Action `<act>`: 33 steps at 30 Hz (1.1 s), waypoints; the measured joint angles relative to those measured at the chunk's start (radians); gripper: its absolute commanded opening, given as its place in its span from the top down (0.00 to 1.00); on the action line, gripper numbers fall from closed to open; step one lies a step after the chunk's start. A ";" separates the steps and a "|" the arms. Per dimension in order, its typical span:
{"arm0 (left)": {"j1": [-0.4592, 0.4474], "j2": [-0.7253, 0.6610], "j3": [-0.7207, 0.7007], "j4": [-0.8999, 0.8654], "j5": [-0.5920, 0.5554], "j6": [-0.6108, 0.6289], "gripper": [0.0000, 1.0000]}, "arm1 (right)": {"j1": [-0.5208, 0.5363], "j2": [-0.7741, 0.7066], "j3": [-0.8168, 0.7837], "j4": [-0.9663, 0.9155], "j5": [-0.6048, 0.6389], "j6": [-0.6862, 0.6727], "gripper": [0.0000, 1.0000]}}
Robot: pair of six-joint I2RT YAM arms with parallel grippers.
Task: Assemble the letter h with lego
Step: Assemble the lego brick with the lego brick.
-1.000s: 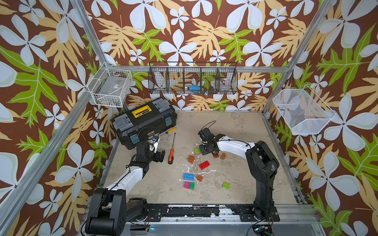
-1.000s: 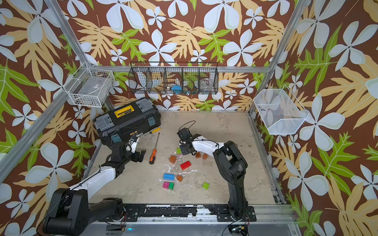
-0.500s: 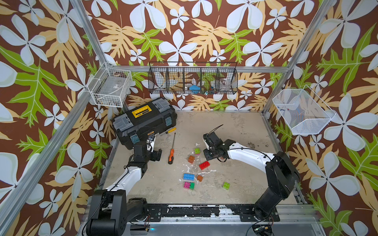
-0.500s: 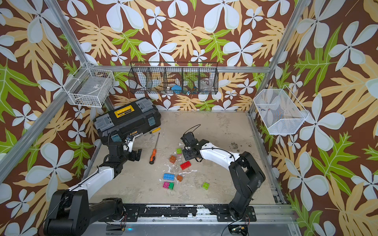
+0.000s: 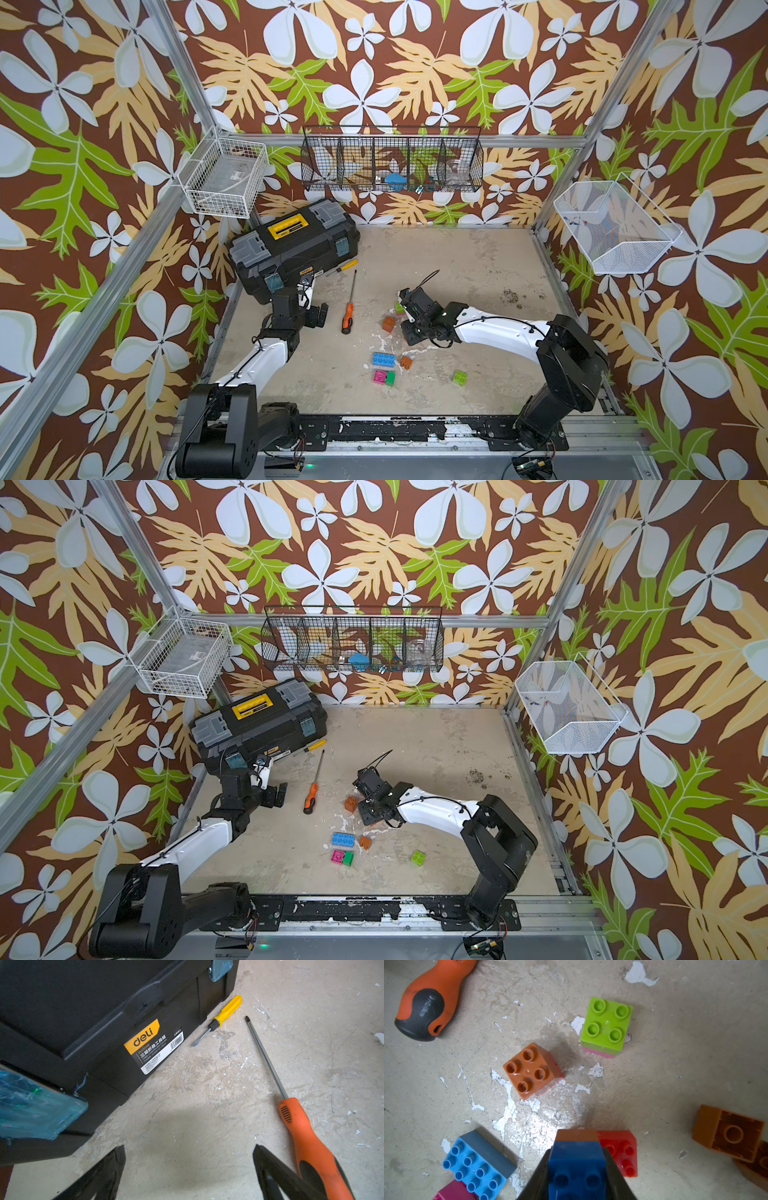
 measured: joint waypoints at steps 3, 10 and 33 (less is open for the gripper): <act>0.000 0.002 0.000 0.000 -0.003 0.000 0.00 | 0.005 0.000 -0.006 0.003 0.014 0.000 0.71; 0.000 0.010 0.002 0.000 -0.005 0.000 0.00 | 0.006 -0.007 -0.031 0.017 0.055 0.003 0.71; 0.001 0.018 0.008 0.000 -0.008 0.000 0.00 | 0.006 -0.073 -0.023 -0.082 0.020 -0.026 0.71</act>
